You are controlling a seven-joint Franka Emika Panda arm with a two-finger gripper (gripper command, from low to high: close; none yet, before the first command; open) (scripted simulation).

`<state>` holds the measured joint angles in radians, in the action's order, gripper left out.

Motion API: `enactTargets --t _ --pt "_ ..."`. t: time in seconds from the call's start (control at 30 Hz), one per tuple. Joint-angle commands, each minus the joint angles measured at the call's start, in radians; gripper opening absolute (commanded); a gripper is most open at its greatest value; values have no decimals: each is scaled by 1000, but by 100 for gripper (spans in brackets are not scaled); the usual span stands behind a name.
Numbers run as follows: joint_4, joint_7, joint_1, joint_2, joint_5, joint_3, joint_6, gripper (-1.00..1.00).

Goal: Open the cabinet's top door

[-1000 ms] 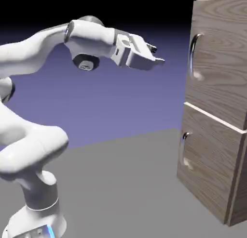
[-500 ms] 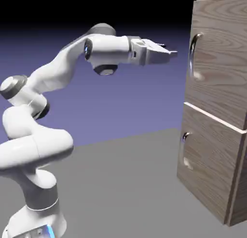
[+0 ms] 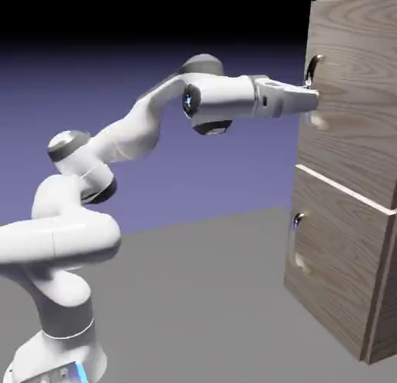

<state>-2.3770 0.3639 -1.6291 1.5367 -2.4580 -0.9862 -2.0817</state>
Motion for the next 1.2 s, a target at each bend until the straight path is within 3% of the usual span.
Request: enactTargets --t 0.0,0.3,0.6,0.93,1.17 --pt "-25 23 9 -11 -1 14 43 -100" --pt "-185 201 31 -137 55 147 434 -100" --pt "-219 356 -56 -328 201 266 825 -100" --pt "-71 570 -277 -651 458 281 1247 -100" --pt "140 724 -466 -905 673 163 1421 -100"
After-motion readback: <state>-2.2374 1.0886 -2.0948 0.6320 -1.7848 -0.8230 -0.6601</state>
